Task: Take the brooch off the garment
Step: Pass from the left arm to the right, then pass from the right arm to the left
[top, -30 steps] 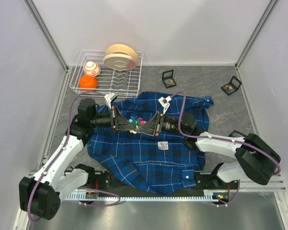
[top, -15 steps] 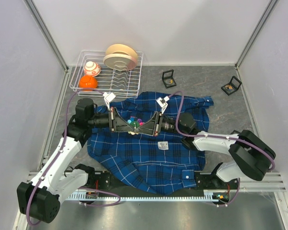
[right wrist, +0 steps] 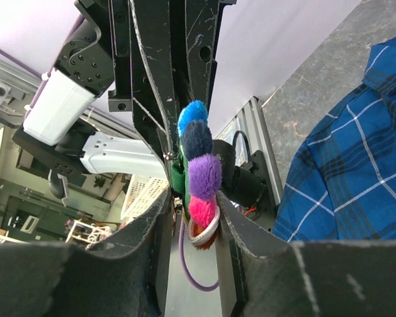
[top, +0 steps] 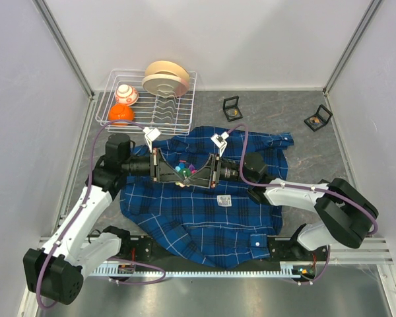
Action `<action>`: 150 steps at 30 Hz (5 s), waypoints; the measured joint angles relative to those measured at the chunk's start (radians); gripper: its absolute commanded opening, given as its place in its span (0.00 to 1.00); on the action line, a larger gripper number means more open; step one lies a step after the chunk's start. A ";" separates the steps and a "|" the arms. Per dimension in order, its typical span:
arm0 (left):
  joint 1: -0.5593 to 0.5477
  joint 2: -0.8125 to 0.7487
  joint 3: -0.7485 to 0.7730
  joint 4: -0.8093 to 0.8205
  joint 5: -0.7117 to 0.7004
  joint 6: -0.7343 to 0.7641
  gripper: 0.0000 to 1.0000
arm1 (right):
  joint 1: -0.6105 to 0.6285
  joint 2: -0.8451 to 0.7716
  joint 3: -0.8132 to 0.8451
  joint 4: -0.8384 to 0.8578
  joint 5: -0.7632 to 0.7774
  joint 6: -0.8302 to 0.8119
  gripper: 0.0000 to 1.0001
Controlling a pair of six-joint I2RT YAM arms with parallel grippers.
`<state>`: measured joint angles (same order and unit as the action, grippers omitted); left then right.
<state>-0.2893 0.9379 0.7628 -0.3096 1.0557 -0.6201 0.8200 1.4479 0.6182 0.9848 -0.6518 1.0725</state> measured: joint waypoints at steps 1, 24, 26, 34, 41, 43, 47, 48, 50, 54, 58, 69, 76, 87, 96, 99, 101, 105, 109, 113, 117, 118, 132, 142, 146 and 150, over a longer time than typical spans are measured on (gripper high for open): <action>-0.001 0.003 0.000 0.000 0.002 0.000 0.02 | 0.001 -0.002 0.000 -0.007 0.001 -0.009 0.39; 0.001 -0.004 0.000 0.009 0.012 -0.001 0.02 | 0.003 0.007 0.008 0.000 -0.002 0.024 0.12; 0.002 -0.007 0.000 0.011 0.012 -0.001 0.02 | 0.003 0.007 0.008 0.002 0.002 0.035 0.06; 0.002 -0.020 0.000 0.013 0.010 -0.001 0.02 | 0.009 0.014 -0.026 0.078 0.046 0.101 0.00; -0.010 -0.021 0.000 0.024 -0.003 -0.001 0.02 | 0.014 0.071 -0.099 0.289 0.100 0.226 0.00; -0.011 -0.021 0.000 0.021 -0.012 0.000 0.02 | 0.016 0.103 -0.117 0.352 0.119 0.282 0.00; -0.002 -0.021 -0.001 0.001 -0.042 0.001 0.02 | 0.014 0.183 -0.132 0.455 0.160 0.394 0.00; 0.000 -0.021 -0.003 -0.001 -0.049 0.002 0.02 | 0.015 0.195 -0.134 0.466 0.164 0.410 0.00; 0.000 -0.021 -0.008 -0.005 -0.063 0.003 0.02 | 0.016 0.211 -0.137 0.479 0.173 0.435 0.02; 0.001 -0.021 -0.010 -0.006 -0.071 0.003 0.02 | 0.019 0.200 -0.156 0.481 0.199 0.446 0.06; 0.001 -0.026 -0.010 0.005 -0.064 0.002 0.02 | 0.024 0.177 -0.158 0.474 0.213 0.426 0.11; -0.004 -0.051 -0.010 0.065 -0.010 -0.017 0.02 | 0.043 0.040 -0.160 0.379 0.226 0.253 0.27; -0.006 -0.051 -0.010 0.072 0.013 -0.037 0.02 | 0.047 0.023 -0.151 0.351 0.229 0.164 0.42; -0.010 -0.050 -0.010 0.072 0.043 -0.046 0.02 | 0.047 0.024 -0.123 0.334 0.189 0.138 0.47; -0.010 -0.046 -0.025 0.076 0.049 -0.046 0.02 | 0.047 0.056 -0.095 0.327 0.121 0.154 0.62; -0.010 -0.045 -0.027 0.076 0.049 -0.046 0.02 | 0.041 0.056 -0.100 0.328 0.103 0.157 0.65; -0.010 -0.045 -0.027 0.076 0.049 -0.046 0.02 | 0.027 0.048 -0.115 0.327 0.096 0.162 0.66; -0.010 -0.045 -0.031 0.079 0.051 -0.046 0.02 | -0.035 0.013 -0.144 0.319 0.079 0.174 0.61; -0.010 -0.045 -0.039 0.079 0.055 -0.046 0.02 | -0.056 -0.019 -0.141 0.322 0.063 0.174 0.54; -0.010 -0.045 -0.040 0.079 0.055 -0.046 0.02 | -0.056 -0.015 -0.118 0.325 0.039 0.187 0.49; -0.010 -0.045 -0.040 0.080 0.056 -0.047 0.02 | -0.056 0.014 -0.106 0.329 0.020 0.203 0.25; -0.010 -0.045 -0.040 0.081 0.056 -0.048 0.02 | -0.056 0.024 -0.105 0.328 0.018 0.211 0.19; -0.006 -0.085 -0.049 0.101 -0.004 -0.094 0.46 | 0.006 -0.022 -0.095 0.251 0.172 0.131 0.00; -0.010 -0.174 -0.097 0.138 -0.143 -0.153 0.55 | 0.031 -0.117 -0.109 0.134 0.337 0.049 0.00; -0.010 -0.193 -0.098 0.148 -0.192 -0.172 0.76 | 0.039 -0.131 -0.108 0.088 0.367 0.024 0.00; -0.011 -0.221 -0.098 0.156 -0.254 -0.194 0.78 | 0.063 -0.142 -0.105 0.012 0.397 -0.010 0.00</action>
<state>-0.3004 0.7166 0.6643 -0.1539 0.8021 -0.8143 0.8825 1.3060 0.5137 0.9970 -0.2543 1.0630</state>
